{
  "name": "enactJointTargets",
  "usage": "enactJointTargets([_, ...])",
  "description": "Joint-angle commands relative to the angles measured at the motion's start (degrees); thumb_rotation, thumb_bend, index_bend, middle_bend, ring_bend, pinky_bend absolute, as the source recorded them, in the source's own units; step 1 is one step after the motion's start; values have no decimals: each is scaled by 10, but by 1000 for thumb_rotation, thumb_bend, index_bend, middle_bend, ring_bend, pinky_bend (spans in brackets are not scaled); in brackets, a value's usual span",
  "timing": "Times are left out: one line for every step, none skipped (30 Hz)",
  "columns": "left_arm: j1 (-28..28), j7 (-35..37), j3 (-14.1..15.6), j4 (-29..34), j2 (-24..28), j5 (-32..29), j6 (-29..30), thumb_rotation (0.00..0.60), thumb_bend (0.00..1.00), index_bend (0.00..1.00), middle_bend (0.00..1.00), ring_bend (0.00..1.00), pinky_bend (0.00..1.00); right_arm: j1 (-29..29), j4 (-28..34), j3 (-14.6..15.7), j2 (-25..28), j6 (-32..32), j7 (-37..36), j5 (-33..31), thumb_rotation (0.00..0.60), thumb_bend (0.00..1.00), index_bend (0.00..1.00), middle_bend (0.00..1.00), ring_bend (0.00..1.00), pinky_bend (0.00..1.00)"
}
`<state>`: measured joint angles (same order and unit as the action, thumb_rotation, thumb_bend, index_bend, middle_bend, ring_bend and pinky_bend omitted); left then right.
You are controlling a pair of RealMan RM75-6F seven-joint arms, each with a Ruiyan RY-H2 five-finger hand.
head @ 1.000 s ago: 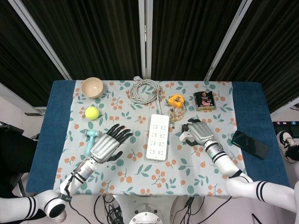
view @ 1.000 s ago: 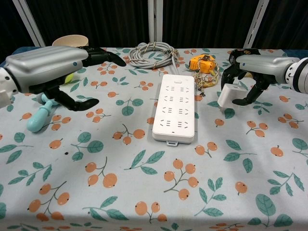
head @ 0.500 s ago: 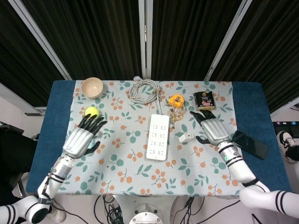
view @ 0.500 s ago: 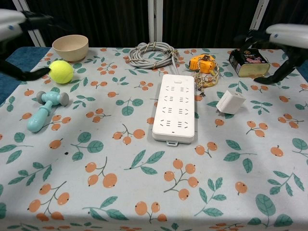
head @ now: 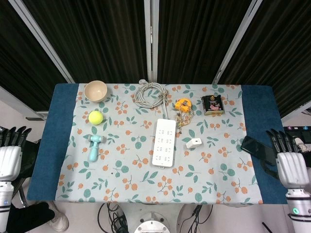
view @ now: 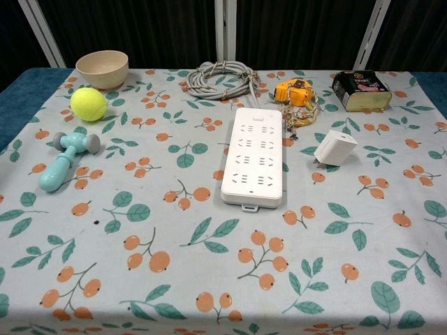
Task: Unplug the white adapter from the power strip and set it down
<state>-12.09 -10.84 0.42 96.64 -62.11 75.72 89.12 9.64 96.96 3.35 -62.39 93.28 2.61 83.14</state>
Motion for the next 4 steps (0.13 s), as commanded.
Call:
enactJointTargets([26, -14, 17, 12, -2, 19, 23, 600, 383, 114, 75, 11, 7, -27, -22, 17, -10, 17, -12, 24, 600, 252, 0, 46, 0, 0])
enactJointTargets([34, -19, 22, 14, -6, 25, 28, 600, 382, 114, 75, 11, 6, -32, -25, 20, -11, 17, -11, 29, 600, 253, 0, 45, 0, 0])
enactJointTargets([39, -22, 24, 16, -10, 28, 31, 600, 382, 114, 75, 11, 5, -34, -26, 20, -12, 17, -11, 33, 600, 253, 0, 44, 0, 0])
enactJointTargets([43, -23, 25, 17, -14, 30, 33, 600, 382, 114, 75, 11, 4, -36, -26, 20, -12, 15, -13, 37, 600, 254, 0, 44, 0, 0])
